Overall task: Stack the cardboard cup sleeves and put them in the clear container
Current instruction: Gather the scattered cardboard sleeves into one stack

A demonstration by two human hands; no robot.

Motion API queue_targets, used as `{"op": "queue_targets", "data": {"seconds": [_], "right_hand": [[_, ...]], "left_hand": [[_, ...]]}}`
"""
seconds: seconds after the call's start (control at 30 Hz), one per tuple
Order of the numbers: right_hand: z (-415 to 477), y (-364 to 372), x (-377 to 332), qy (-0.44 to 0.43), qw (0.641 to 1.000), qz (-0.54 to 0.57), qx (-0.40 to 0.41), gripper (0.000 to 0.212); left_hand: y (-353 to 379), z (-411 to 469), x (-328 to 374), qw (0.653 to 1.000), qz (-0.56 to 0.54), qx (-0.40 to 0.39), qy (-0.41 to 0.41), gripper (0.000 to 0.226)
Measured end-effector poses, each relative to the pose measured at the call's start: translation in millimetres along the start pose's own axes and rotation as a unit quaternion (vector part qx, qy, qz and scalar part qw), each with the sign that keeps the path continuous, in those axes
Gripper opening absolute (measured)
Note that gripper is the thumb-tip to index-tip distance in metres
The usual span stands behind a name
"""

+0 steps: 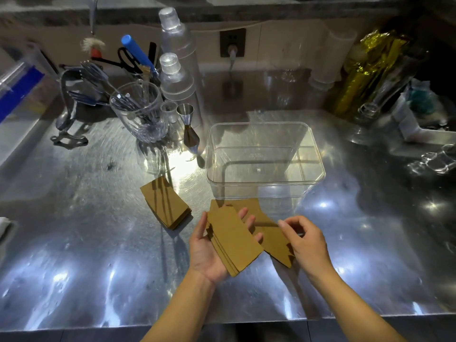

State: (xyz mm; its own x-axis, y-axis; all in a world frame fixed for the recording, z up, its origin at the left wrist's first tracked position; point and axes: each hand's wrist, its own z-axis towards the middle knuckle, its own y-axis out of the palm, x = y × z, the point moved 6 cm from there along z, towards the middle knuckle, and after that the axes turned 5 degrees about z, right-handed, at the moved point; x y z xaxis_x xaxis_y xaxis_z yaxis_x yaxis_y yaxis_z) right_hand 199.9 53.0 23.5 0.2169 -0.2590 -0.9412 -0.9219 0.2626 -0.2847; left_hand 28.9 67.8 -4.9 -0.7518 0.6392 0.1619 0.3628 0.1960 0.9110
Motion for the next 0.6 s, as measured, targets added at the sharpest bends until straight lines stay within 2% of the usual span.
{"op": "queue_targets", "data": {"seconds": [0.1,0.17,0.27,0.33,0.43,0.6], "right_hand": [[-2.0,-5.2,3.1,-0.014,0.999,-0.031,0.012,0.012],[-0.7,-7.0,3.7,-0.038,0.991,-0.129,0.005,0.011],[-2.7,3.6,17.0,-0.032,0.945,-0.311,-0.095,0.064],[-7.7,10.8,26.1,-0.049,0.912,-0.378,-0.149,0.086],[-10.8,12.6,27.8,-0.103,0.897,-0.405,-0.141,0.08],[-5.0,3.5,12.2,-0.138,0.919,-0.364,-0.064,0.059]], "left_hand": [[1.4,2.4,-0.2,0.999,-0.009,-0.045,-0.008,0.083],[1.2,4.3,0.9,0.999,-0.002,-0.049,-0.008,0.078],[0.5,5.2,4.7,0.999,-0.001,-0.046,0.002,0.063],[-0.6,4.9,8.9,0.999,0.007,-0.038,0.009,0.061],[-3.5,5.4,15.1,0.999,0.006,-0.023,0.023,0.06],[-5.3,6.4,21.1,0.999,-0.008,-0.022,0.034,0.063]]}}
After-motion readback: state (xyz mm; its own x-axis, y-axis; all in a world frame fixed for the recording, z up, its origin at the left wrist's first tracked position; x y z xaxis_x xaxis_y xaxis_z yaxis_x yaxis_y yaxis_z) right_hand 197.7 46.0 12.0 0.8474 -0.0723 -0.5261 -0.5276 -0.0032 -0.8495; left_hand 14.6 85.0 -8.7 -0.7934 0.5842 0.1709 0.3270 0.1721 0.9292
